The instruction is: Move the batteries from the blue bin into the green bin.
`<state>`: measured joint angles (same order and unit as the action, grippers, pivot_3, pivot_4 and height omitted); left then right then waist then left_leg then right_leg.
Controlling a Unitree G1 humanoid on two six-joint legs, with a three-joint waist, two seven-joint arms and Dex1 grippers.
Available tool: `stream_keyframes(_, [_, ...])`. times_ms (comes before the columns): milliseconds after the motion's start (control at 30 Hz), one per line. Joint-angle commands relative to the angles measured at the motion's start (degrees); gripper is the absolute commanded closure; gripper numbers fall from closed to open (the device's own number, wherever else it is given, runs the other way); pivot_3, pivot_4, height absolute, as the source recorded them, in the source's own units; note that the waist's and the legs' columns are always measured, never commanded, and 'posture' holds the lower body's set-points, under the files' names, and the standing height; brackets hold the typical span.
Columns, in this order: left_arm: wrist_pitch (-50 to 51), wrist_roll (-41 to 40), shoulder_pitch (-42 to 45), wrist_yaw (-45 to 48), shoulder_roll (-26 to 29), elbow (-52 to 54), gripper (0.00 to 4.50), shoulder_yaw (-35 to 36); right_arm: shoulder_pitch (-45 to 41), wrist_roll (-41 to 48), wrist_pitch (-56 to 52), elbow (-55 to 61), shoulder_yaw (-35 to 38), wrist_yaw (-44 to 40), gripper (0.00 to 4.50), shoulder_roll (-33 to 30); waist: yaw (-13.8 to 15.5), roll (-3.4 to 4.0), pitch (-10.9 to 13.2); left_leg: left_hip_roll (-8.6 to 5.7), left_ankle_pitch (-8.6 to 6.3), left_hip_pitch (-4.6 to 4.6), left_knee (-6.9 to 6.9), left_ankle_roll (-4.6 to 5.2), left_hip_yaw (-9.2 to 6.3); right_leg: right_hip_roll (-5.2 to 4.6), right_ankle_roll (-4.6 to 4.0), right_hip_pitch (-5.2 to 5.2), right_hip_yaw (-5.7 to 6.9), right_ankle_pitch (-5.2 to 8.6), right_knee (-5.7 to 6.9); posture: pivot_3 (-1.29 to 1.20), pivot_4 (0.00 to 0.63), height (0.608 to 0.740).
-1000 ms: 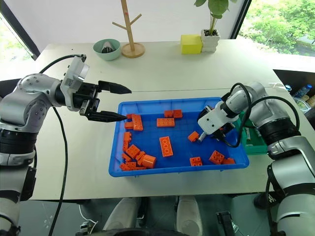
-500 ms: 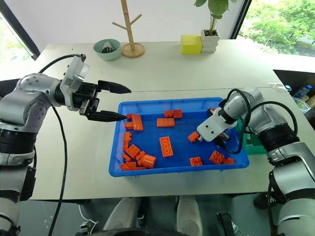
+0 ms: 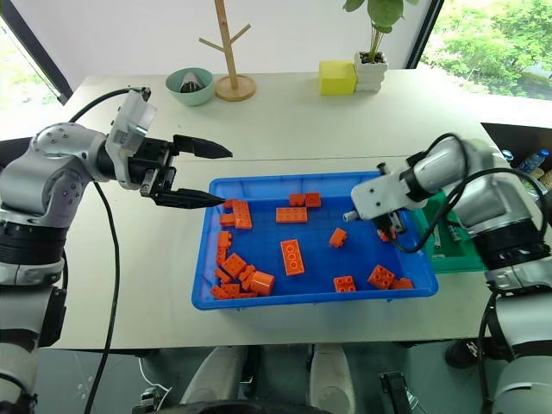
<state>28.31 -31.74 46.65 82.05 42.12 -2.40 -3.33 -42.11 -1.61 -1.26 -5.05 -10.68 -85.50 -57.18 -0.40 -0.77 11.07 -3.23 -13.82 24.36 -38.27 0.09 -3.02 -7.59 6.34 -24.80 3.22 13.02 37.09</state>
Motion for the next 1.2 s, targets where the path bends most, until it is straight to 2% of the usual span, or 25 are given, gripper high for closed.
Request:
stream_keyframes(33, [-0.5,-0.3,-0.2,0.3,0.6,1.1,0.0,1.3,3.8,7.5,-12.4,8.7,11.3,0.6,4.45,-6.2,0.2,0.0,0.0,0.0,0.0,0.0,0.0,0.0,-0.01,-0.01,0.0,0.0,0.01,0.0,-0.02,0.0,0.15,0.702])
stream_keyframes(200, [-0.5,-0.6,-0.5,1.3,0.9,1.1,0.0,1.2,16.5,5.8,-14.3,7.5,23.6,5.7,4.45,-14.1,0.7,-0.01,0.0,0.0,-0.02,-0.03,0.0,0.02,0.04,-0.03,0.0,0.05,0.01,0.0,-0.09,0.0,0.15,0.702])
stream_keyframes(267, [-0.6,-0.5,-0.3,1.6,0.8,0.6,0.0,1.1,21.1,5.7,-14.5,7.0,27.4,7.4,4.45,-15.0,0.8,-0.01,0.0,0.0,-0.02,-0.04,0.0,0.02,0.08,-0.04,0.0,0.05,0.0,0.0,-0.09,0.0,0.15,0.702])
stream_keyframes(400, [-0.8,-0.2,0.4,2.1,0.3,-0.6,0.0,0.8,26.6,5.3,-15.8,6.0,30.5,12.5,4.45,-14.0,0.6,0.01,0.0,0.02,-0.02,-0.06,0.0,0.02,0.13,-0.05,-0.01,0.04,-0.02,0.0,-0.07,0.0,0.15,0.702])
stream_keyframes(467, [-0.5,-0.3,0.4,2.2,0.1,-0.6,0.0,0.8,29.0,5.2,-16.1,5.8,31.1,14.4,3.39,-13.3,0.6,0.01,0.0,0.03,-0.02,-0.06,0.0,0.02,0.11,-0.04,-0.01,0.04,-0.01,0.0,-0.06,0.0,0.15,0.702])
stream_keyframes(600, [0.5,-0.9,0.0,2.0,0.6,-1.0,0.0,1.6,30.4,5.2,-17.1,5.9,33.1,20.5,1.86,-11.3,0.7,0.0,0.0,0.03,-0.02,-0.05,-0.01,0.02,0.12,-0.05,-0.01,0.06,-0.01,0.0,-0.07,0.0,0.15,0.702])
stream_keyframes(800, [1.4,-1.6,-3.3,0.7,2.7,0.3,0.0,4.2,33.8,14.9,-29.9,11.9,43.1,18.5,1.86,-9.5,0.8,0.01,0.0,0.04,-0.02,-0.05,0.0,0.04,0.1,-0.03,-0.01,0.05,-0.01,0.0,-0.07,0.0,0.15,0.702])
stream_keyframes(967, [4.1,-3.7,-7.8,-1.3,5.1,3.1,0.0,8.0,42.1,24.5,-41.9,18.4,55.7,10.6,1.86,-8.6,1.1,-0.01,0.0,0.05,-0.05,-0.05,0.0,0.08,0.06,-0.03,-0.01,0.09,0.0,0.0,-0.11,0.0,0.15,0.702])
stream_keyframes(1067, [5.6,-5.2,-10.2,-2.5,6.2,4.9,0.0,9.8,46.8,27.4,-44.3,19.5,60.7,8.0,1.86,-7.4,1.2,-0.02,0.0,0.05,-0.06,-0.09,-0.02,0.11,0.03,-0.04,-0.01,0.19,0.03,0.0,-0.17,0.0,0.15,0.702])
stream_keyframes(1200, [6.7,-6.4,-12.8,-3.7,7.0,6.6,0.0,11.7,51.4,28.7,-43.6,18.9,63.1,6.9,1.86,-5.5,1.2,-0.02,0.0,0.05,-0.08,-0.14,-0.01,0.13,0.01,-0.03,-0.01,0.32,0.05,0.01,-0.39,0.0,0.15,0.702])
